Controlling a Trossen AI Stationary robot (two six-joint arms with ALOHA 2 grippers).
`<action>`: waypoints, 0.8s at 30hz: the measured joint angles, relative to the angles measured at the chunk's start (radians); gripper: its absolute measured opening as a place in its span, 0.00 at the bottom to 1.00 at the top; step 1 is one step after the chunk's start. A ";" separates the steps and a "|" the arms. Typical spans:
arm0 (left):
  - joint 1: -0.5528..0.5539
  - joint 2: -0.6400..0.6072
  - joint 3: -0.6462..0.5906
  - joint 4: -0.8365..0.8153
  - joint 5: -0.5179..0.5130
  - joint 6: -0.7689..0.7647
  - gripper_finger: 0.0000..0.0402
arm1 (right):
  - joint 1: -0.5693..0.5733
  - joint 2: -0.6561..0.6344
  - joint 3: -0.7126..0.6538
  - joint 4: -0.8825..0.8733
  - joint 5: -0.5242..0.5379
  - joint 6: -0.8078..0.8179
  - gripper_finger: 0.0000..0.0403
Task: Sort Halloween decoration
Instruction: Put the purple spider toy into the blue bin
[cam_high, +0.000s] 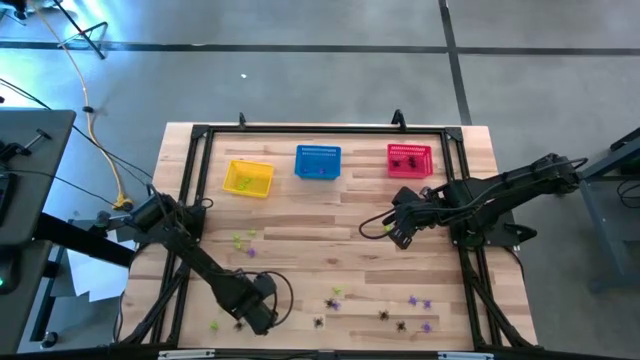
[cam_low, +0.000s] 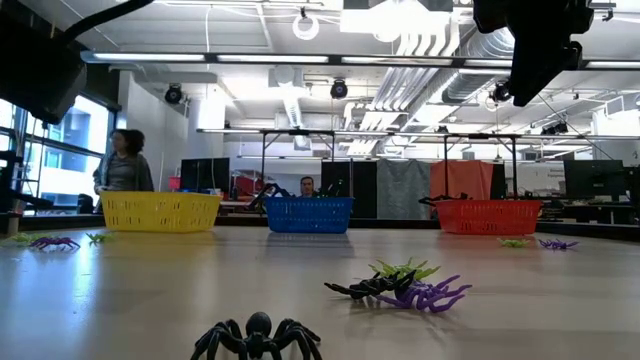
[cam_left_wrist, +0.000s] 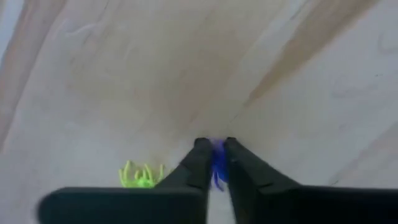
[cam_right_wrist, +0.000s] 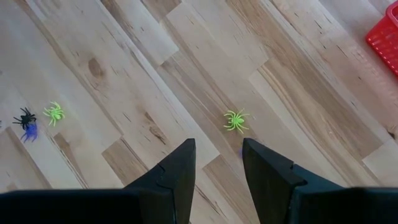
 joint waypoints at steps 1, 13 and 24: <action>0.002 0.000 0.001 -0.001 0.004 0.000 0.02 | 0.000 0.000 0.000 0.000 0.000 0.000 0.32; 0.052 0.009 0.166 -0.168 -0.016 0.128 0.00 | 0.000 0.000 0.000 0.000 0.000 0.000 0.32; 0.211 0.005 0.369 -0.443 -0.280 0.434 0.00 | 0.000 0.000 0.000 0.000 0.000 0.000 0.32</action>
